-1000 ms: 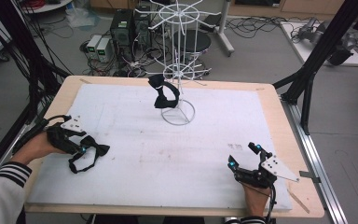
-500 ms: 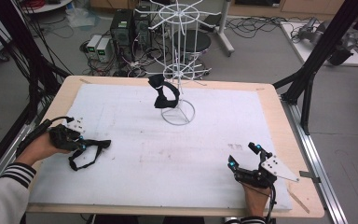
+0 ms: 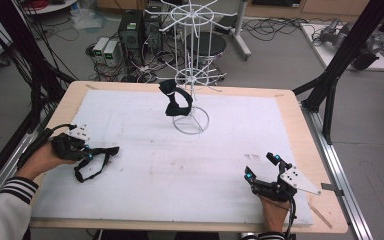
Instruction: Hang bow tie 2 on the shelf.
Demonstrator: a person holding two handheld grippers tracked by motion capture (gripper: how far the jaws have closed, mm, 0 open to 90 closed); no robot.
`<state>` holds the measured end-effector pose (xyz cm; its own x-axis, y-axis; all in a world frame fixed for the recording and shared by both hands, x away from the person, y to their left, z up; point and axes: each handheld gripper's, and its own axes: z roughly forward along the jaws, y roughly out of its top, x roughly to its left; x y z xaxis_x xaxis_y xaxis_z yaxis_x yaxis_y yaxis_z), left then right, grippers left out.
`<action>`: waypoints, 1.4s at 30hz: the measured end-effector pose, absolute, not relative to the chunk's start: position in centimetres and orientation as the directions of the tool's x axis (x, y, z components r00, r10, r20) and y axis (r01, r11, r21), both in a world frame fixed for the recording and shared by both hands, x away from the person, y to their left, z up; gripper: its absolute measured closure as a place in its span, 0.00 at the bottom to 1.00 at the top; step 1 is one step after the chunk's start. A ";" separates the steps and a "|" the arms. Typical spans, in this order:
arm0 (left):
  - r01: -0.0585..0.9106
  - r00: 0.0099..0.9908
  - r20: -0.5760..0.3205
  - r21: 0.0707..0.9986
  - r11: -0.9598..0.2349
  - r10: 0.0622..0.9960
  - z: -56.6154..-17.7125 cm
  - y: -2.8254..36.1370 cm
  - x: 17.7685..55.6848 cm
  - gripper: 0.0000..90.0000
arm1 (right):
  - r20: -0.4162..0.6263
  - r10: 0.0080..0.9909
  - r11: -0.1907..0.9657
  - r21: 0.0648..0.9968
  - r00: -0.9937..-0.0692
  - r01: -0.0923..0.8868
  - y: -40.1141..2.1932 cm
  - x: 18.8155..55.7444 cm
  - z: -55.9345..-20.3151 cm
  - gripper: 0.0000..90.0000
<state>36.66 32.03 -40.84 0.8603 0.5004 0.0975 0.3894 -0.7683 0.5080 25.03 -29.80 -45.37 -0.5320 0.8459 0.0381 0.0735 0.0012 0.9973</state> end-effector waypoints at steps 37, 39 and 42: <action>0.329 0.856 0.030 0.739 -0.587 0.517 -37.0 29.1 35.4 0.92 | 0.064 0.750 0.007 0.994 -0.658 0.105 -29.1 26.4 -42.0 0.08; 0.320 0.862 0.021 0.752 -0.577 0.506 -36.9 28.7 35.3 0.92 | 0.053 0.740 0.020 0.995 -0.671 0.101 -28.8 26.5 -41.3 0.08; 0.311 0.869 0.018 0.756 -0.576 0.494 -36.7 28.0 35.2 0.92 | 0.055 0.723 0.016 0.995 -0.689 0.097 -28.5 26.7 -40.6 0.08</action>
<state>35.16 28.04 -36.74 0.8694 0.4937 0.0181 0.3114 -0.5761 0.7557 26.74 -28.50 -40.64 -0.6886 0.7230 0.0554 0.0970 0.0161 0.9952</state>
